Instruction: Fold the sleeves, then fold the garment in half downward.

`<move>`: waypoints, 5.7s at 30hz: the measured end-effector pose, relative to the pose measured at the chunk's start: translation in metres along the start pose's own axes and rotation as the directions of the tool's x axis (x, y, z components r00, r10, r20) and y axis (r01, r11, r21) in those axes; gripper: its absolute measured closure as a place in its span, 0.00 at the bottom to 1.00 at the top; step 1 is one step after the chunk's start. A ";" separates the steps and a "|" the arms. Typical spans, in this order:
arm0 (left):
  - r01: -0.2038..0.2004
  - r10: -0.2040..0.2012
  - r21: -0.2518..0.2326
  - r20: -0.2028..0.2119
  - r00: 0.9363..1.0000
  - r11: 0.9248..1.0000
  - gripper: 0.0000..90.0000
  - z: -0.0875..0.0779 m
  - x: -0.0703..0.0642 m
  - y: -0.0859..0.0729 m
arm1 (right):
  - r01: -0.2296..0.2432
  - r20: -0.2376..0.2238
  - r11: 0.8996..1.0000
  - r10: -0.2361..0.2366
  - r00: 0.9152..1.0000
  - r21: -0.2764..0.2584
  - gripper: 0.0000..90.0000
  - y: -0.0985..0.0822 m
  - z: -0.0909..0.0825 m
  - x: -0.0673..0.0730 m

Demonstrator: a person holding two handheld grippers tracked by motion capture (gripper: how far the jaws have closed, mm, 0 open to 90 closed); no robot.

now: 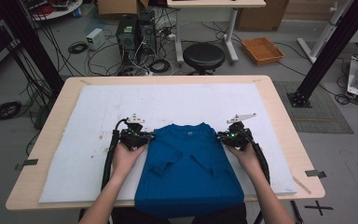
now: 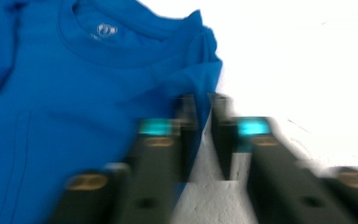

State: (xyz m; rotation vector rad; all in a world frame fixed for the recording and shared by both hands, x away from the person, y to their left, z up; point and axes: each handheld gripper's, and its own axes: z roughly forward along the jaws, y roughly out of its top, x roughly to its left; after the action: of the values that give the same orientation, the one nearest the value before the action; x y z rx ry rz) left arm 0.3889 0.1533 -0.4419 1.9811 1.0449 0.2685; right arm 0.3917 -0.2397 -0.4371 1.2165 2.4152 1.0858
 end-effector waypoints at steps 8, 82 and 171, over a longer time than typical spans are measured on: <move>0.010 -0.010 -0.157 0.000 1.000 0.987 0.60 -0.045 0.022 -0.001 | -0.048 0.006 0.985 0.049 0.999 -0.163 0.55 0.000 -0.040 -0.014; -0.082 0.082 0.060 -0.001 0.997 0.995 0.72 0.039 -0.007 0.032 | -0.017 0.056 0.999 0.019 0.998 -0.038 0.75 0.029 0.026 -0.010; -0.465 0.475 -0.120 0.073 0.877 0.877 0.74 -0.086 -0.106 -0.071 | 0.283 0.035 0.932 -0.282 0.959 -0.229 0.77 -0.092 -0.108 0.094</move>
State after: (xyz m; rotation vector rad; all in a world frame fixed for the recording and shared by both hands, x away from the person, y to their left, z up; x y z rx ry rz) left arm 0.2365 0.1442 -0.4241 2.1122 0.4584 0.4682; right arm 0.2239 -0.2583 -0.4145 0.7668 2.2909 1.2296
